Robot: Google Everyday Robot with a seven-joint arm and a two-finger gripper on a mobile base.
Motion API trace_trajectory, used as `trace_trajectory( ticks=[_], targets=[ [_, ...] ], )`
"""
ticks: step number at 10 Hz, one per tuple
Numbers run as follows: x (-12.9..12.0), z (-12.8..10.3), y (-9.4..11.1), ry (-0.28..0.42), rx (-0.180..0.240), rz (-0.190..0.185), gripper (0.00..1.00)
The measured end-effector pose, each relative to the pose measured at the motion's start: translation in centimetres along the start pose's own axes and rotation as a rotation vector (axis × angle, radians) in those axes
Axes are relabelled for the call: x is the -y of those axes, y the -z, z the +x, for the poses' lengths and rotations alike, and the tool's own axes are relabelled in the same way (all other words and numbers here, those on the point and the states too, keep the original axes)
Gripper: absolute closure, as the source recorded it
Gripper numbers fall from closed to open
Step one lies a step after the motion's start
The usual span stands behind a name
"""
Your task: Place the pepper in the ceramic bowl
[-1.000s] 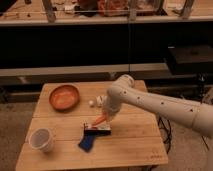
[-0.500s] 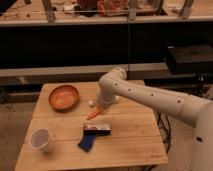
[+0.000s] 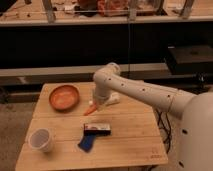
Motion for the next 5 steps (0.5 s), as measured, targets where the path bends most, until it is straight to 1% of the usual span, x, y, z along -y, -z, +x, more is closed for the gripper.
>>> trace_trajectory(
  ticks=[2, 5],
  targets=[
    [1.8, -0.6, -0.1, 0.007, -0.001, 0.002, 0.99],
    [3.0, -0.4, 0.1, 0.002, -0.01, 0.003, 0.99]
  ],
)
